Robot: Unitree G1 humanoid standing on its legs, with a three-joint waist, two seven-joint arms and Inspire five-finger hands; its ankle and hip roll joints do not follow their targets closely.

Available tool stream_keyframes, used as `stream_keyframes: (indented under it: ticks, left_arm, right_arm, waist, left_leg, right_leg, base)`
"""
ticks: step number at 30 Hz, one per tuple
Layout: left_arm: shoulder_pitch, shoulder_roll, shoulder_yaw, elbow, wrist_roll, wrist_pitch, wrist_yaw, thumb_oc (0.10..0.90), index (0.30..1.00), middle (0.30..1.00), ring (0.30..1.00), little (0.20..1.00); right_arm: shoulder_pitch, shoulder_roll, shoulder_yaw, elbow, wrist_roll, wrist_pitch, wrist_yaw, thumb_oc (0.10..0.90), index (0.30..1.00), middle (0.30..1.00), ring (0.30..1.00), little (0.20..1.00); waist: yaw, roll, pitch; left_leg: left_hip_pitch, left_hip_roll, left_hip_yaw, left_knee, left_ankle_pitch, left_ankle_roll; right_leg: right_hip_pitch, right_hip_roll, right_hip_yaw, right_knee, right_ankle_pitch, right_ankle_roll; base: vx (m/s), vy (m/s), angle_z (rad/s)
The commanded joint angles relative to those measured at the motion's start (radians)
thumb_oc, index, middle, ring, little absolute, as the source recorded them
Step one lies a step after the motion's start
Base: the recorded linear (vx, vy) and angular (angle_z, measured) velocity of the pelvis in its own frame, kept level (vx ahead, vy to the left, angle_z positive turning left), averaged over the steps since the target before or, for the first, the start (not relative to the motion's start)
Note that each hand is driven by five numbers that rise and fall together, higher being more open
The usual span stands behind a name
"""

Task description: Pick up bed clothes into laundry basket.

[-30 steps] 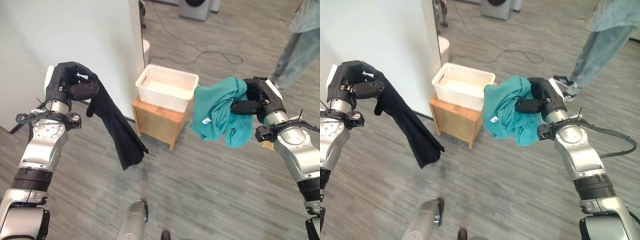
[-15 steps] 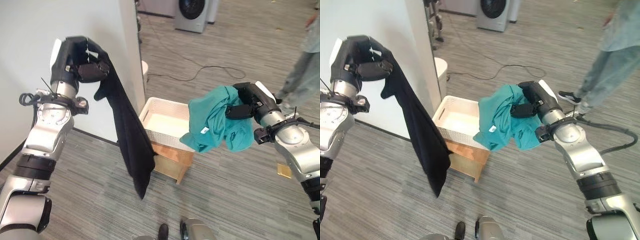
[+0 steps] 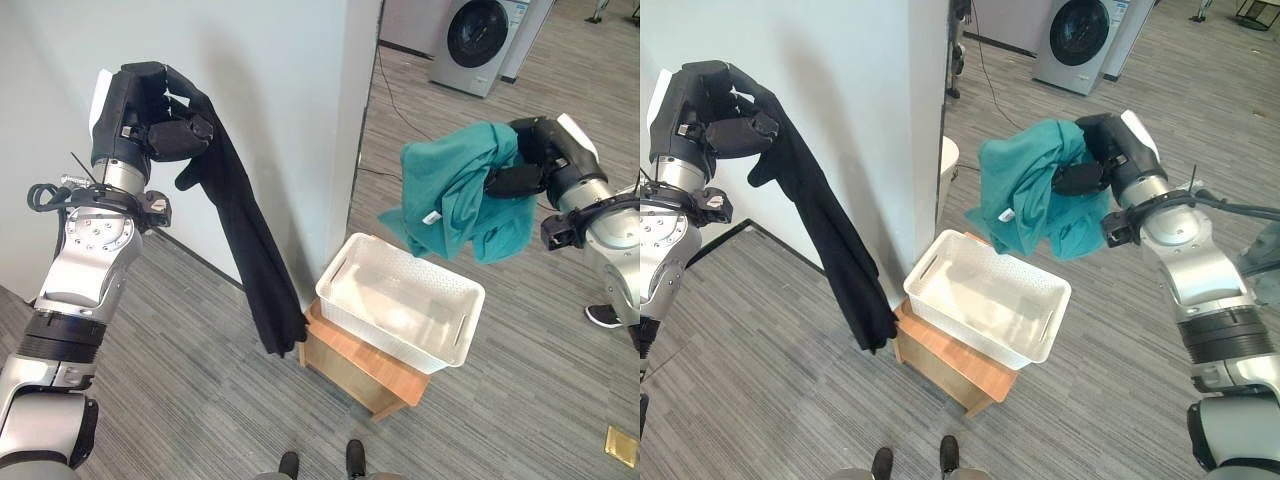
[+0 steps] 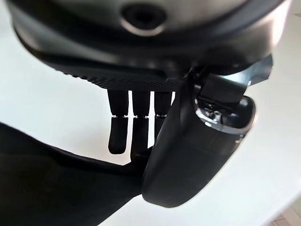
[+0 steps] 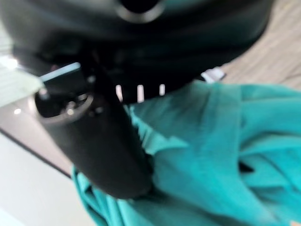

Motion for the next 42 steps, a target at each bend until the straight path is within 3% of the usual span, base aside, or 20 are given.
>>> stream_keyframes:
  ticks: [1,13,22,27,31,32,35,42]
  left_arm:
    - [-0.072,0.078,0.003,-0.045,-0.007,-0.117,0.039,0.4,0.3,0.3,0.3,0.3]
    - [-0.051,0.066,0.003,-0.09,-0.001,-0.127,0.039,0.4,0.3,0.3,0.3,0.3]
    - [-0.023,0.038,0.01,-0.102,-0.004,-0.121,0.04,0.4,0.3,0.3,0.3,0.3]
    - [-0.022,0.038,0.009,-0.102,-0.004,-0.121,0.04,0.4,0.3,0.3,0.3,0.3]
    - [-0.002,0.041,0.012,-0.127,-0.014,-0.127,0.022,0.4,0.3,0.3,0.3,0.3]
    - [-0.002,0.041,0.013,-0.127,-0.014,-0.128,0.021,0.4,0.3,0.3,0.3,0.3]
    - [0.008,0.052,0.009,-0.129,-0.03,-0.132,0.012,0.4,0.3,0.3,0.3,0.3]
    - [0.019,0.059,0.017,-0.122,-0.021,-0.129,0.009,0.4,0.3,0.3,0.3,0.3]
  right_arm:
    - [-0.086,-0.046,0.009,-0.001,0.026,-0.092,-0.054,0.4,0.3,0.3,0.3,0.3]
    - [-0.051,0.007,0.022,0.129,0.03,-0.069,-0.038,0.4,0.3,0.3,0.3,0.3]
    - [0.022,0.104,0.016,0.197,0.006,-0.039,-0.016,0.4,0.3,0.3,0.3,0.3]
    - [0.023,0.105,0.015,0.197,0.006,-0.039,-0.016,0.4,0.3,0.3,0.3,0.3]
    - [0.025,0.206,0.088,0.419,-0.069,-0.002,0.022,0.4,0.3,0.3,0.3,0.3]
    - [0.022,0.207,0.09,0.421,-0.068,-0.003,0.023,0.8,0.9,0.9,0.9,0.9]
    - [-0.002,0.22,0.133,0.483,-0.077,0.015,0.056,0.8,0.9,0.9,0.9,0.9]
    - [0.016,0.188,0.132,0.418,-0.113,0.015,0.078,0.8,0.9,0.9,0.9,0.9]
  waist:
    - [0.029,0.006,-0.208]
    - [0.04,0.017,-0.198]
    - [0.05,0.026,-0.188]
    - [0.049,0.026,-0.189]
    - [0.077,0.038,-0.175]
    - [0.076,0.038,-0.175]
    - [0.086,0.042,-0.17]
    - [0.083,0.046,-0.176]
  left_leg:
    - [-0.04,-0.03,-0.009,-0.007,0.027,0.025]
    - [-0.039,-0.03,-0.013,-0.007,0.022,0.028]
    - [-0.048,-0.032,-0.023,-0.007,0.024,0.026]
    - [-0.048,-0.032,-0.023,-0.007,0.024,0.026]
    - [-0.071,-0.039,-0.04,-0.007,0.034,0.024]
    - [-0.071,-0.039,-0.04,-0.007,0.034,0.024]
    - [-0.077,-0.041,-0.047,-0.007,0.031,0.021]
    - [-0.087,-0.046,-0.053,-0.007,0.04,0.015]
  right_leg:
    - [-0.048,-0.01,0.008,0.126,-0.026,0.056]
    - [-0.045,-0.01,0.003,0.129,-0.036,0.05]
    - [-0.036,-0.015,-0.007,0.111,-0.037,0.048]
    - [-0.036,-0.015,-0.007,0.111,-0.037,0.048]
    - [-0.031,-0.025,-0.02,0.084,-0.03,0.046]
    - [-0.032,-0.025,-0.02,0.084,-0.03,0.046]
    - [-0.024,-0.028,-0.03,0.063,-0.032,0.046]
    - [-0.014,-0.033,-0.04,0.045,-0.022,0.049]
  base:
    - [0.03,0.002,0.14]
    - [0.01,-0.001,0.05]
    - [0.0,0.0,0.0]
    - [0.0,0.0,0.01]
    - [0.0,0.0,0.0]
    - [-0.02,-0.016,0.05]
    - [0.01,-0.015,0.1]
    - [-0.01,-0.003,0.08]
